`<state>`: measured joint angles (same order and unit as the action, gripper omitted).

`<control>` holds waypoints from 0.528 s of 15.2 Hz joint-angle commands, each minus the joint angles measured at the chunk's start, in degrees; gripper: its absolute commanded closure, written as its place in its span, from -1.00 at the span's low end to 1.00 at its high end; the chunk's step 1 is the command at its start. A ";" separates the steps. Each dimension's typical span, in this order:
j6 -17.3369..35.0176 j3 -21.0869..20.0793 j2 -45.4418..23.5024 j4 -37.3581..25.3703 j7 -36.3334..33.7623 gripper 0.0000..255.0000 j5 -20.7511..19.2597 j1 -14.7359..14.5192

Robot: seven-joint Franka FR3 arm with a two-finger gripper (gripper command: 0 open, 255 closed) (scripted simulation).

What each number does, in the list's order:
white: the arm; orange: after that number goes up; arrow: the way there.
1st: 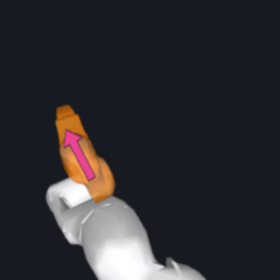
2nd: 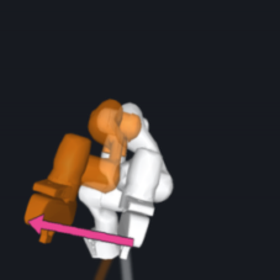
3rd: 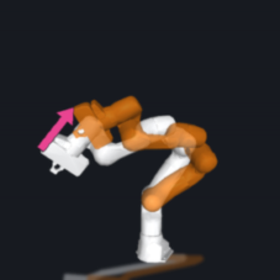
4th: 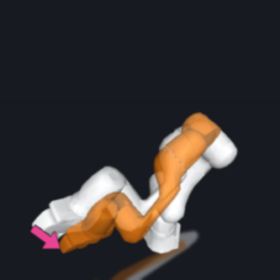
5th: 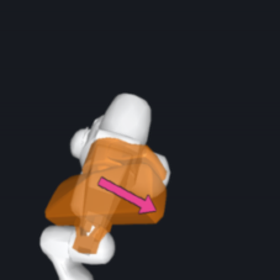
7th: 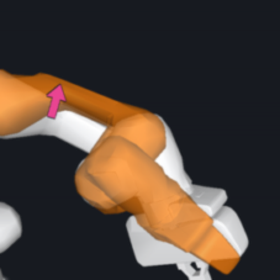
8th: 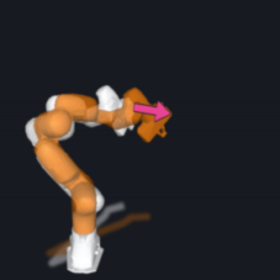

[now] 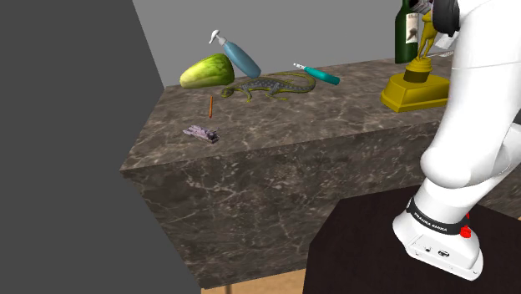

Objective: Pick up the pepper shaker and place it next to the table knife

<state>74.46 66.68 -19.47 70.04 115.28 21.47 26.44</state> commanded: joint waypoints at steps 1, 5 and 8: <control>-2.55 -2.37 -6.07 -6.49 3.55 1.00 5.29 9.03; -6.28 -6.81 -14.28 -18.23 6.16 1.00 11.75 22.53; -2.56 -5.57 -12.78 -12.18 6.93 1.00 10.15 18.78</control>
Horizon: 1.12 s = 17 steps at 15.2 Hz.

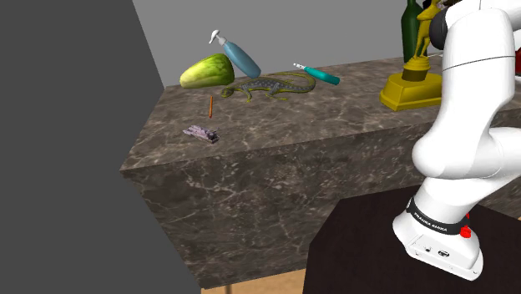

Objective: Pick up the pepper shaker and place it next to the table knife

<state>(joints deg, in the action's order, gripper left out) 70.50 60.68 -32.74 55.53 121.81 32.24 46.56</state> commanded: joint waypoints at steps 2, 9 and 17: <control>3.63 1.07 1.26 5.73 0.78 1.00 -1.41 -3.37; 10.54 2.55 3.04 15.38 1.73 1.00 -3.17 -8.62; 12.17 2.78 3.33 17.47 1.93 1.00 -3.43 -9.63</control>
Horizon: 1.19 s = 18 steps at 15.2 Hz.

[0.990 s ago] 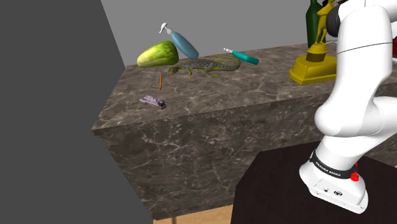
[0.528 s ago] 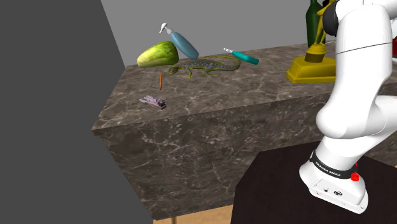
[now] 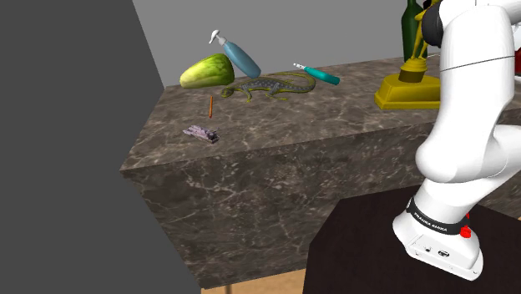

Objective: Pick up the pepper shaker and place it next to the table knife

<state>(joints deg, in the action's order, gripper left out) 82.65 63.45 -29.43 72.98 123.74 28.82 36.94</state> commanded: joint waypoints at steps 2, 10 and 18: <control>0.02 0.01 0.01 0.03 0.00 -1.00 -0.01 -0.02; -7.56 -1.74 -2.28 -10.79 -0.74 -1.00 2.05 6.23; -9.82 -2.45 -3.15 -14.32 -1.06 -1.00 2.88 8.43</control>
<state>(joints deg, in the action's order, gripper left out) 72.82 60.99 -32.57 58.69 122.69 31.70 45.34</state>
